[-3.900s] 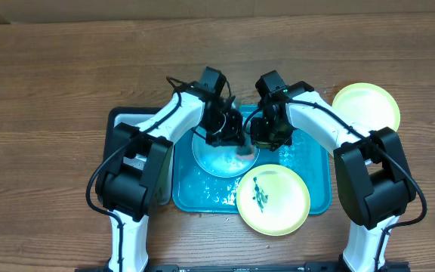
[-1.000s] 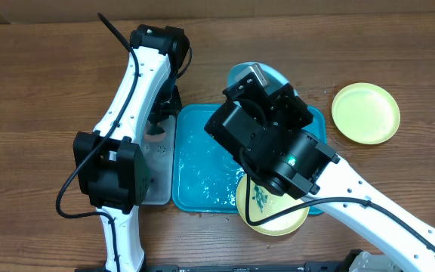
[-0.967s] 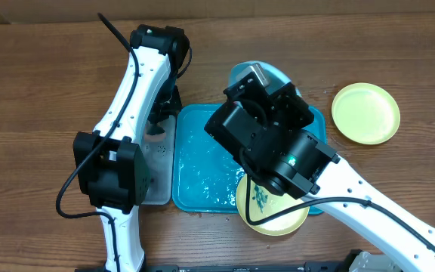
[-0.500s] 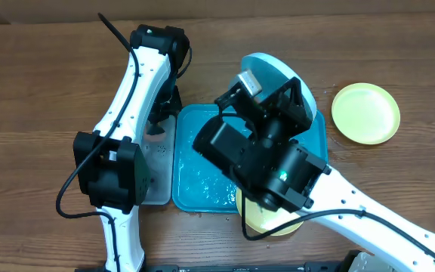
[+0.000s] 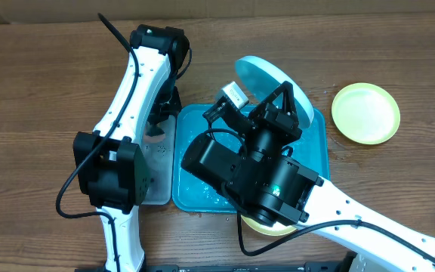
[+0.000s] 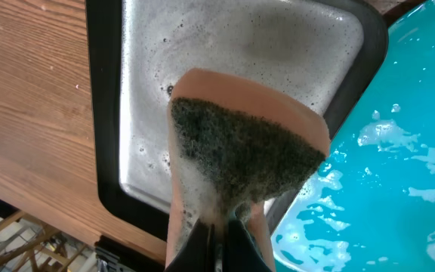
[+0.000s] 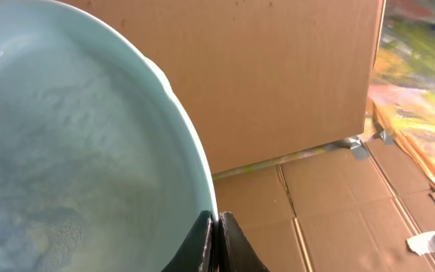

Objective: Clean dirty plates on tray and stack at the side
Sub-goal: 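Carry the white plate right and place it on the yellow plate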

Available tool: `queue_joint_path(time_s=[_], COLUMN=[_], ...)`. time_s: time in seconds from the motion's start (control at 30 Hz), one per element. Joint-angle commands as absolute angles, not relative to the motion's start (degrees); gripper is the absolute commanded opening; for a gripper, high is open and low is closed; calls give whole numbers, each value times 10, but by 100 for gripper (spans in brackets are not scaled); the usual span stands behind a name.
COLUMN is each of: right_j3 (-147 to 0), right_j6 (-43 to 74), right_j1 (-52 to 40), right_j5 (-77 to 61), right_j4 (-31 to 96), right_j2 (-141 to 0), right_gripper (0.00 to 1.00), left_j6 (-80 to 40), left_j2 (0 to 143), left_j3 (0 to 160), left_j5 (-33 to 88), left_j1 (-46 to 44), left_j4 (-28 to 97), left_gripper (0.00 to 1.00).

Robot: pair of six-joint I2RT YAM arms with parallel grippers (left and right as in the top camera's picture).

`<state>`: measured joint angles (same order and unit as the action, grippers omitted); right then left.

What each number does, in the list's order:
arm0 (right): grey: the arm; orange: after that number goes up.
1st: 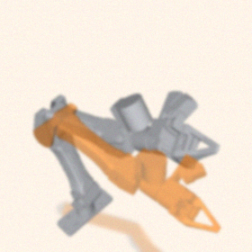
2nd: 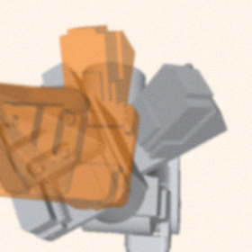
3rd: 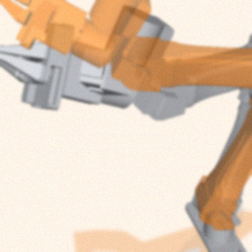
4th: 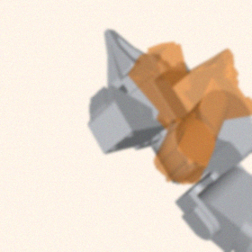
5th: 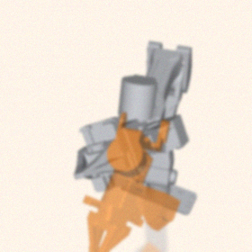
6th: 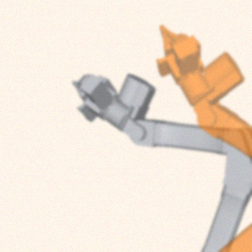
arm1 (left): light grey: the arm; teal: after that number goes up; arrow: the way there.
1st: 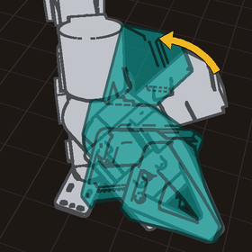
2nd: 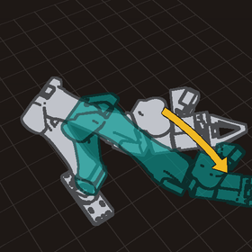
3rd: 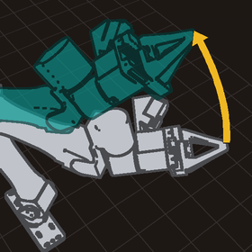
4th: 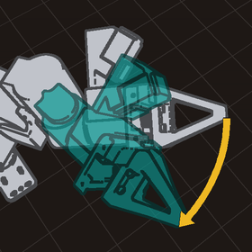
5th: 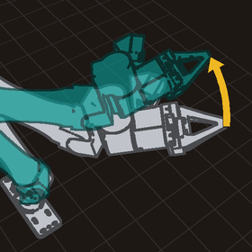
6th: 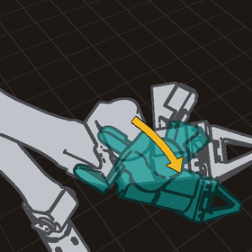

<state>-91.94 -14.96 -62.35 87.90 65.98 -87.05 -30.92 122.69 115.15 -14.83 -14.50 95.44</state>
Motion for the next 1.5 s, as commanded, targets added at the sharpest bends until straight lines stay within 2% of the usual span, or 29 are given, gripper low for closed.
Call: queue_joint_path(time_s=[0.0, 0.27, 0.4, 0.5, 0.63, 0.73, 0.83, 0.93, 1.03, 1.13, 1.17, 1.27, 1.4, 1.47], right_j3=[-935, -935, -933, -933, -933, -933, -933, -933, -933, -933, -933, -933, -933, -929], right_j6=[-151, -144, -125, -95, -121, -73, -102, -33, -61, -1, 11, 12, 117, 161], right_j1=[-627, -627, -584, -574, -559, -573, -560, -562, -558, -561, -569, -553, -500, -448], right_j5=[901, 898, 724, 844, 721, 829, 683, 778, 676, 773, 766, 627, 474, 338], right_j4=[653, 637, 632, 634, 615, 635, 618, 654, 639, 674, 677, 683, 702, 699], right_j2=[-863, -863, -864, -866, -865, -868, -867, -871, -873, -877, -875, -876, -887, -894], right_gripper=[4, 4, 4, 4, 4, 4, 4, 4, 4, 4, 4, 4, 4, 4], left_j6=[-296, -296, -296, -295, -296, -296, -296, -296, -296, -296, -295, -296, -296, -296], left_j2=[1214, 1214, 1214, 1214, 1214, 1214, 1214, 1214, 1214, 1214, 1214, 1214, 1214, 1214], left_j3=[1164, 1164, 1164, 1164, 1164, 1164, 1164, 1164, 1164, 1164, 1164, 1164, 1164, 1164], left_j5=[-154, -154, -154, -154, -154, -154, -154, -154, -154, -154, -154, -154, -154, -154], left_j1=[-140, -140, -140, -140, -140, -140, -140, -140, -140, -140, -140, -140, -140, -140], left_j4=[960, 961, 960, 962, 960, 966, 961, 964, 967, 968, 968, 967, 969, 968], left_gripper=[4, 5, 4, 4, 4, 4, 4, 4, 4, 4, 4, 4, 4, 4])
